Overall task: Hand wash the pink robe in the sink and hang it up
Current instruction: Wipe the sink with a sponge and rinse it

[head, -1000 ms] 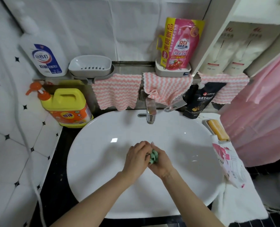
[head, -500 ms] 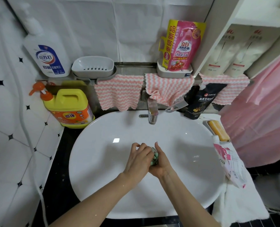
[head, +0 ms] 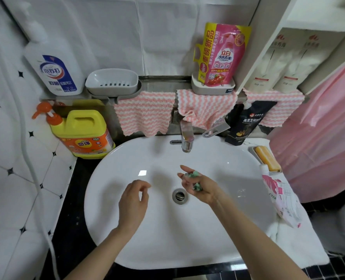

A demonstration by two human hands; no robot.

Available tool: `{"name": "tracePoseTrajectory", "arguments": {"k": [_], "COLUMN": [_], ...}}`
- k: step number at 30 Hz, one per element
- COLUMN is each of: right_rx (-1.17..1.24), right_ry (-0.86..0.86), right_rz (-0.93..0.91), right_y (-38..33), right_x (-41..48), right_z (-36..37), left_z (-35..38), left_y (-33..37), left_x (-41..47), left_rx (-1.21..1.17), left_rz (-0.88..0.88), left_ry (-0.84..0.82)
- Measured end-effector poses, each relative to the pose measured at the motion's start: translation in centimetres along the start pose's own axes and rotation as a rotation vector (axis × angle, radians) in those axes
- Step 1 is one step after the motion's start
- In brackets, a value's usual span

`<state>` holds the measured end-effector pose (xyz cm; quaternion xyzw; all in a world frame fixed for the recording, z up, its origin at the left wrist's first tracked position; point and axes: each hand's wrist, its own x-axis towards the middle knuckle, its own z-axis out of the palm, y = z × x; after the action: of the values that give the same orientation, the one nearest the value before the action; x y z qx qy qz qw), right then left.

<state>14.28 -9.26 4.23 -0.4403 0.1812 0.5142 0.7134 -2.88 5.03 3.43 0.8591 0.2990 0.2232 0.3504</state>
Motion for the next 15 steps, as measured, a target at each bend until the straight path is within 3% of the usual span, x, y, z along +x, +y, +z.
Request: {"name": "tracePoseTrajectory", "arguments": {"k": [6, 11, 15], "right_rx": [-0.235, -0.142, -0.151], "right_ry": [-0.005, -0.104, -0.045], "right_rz": [0.053, -0.038, 0.0], "right_y": [-0.6, -0.4, -0.5], "right_x": [0.6, 0.6, 0.5], "right_z": [0.9, 1.3, 1.6], "left_z": [-0.9, -1.2, -1.4], "left_y": [-1.5, -2.1, -2.4], "left_x": [-0.8, -1.1, -1.1], "left_rx": [-0.032, -0.042, -0.056], "left_rz": [-0.093, -0.14, -0.154], "left_ry": [0.017, 0.026, 0.041]}}
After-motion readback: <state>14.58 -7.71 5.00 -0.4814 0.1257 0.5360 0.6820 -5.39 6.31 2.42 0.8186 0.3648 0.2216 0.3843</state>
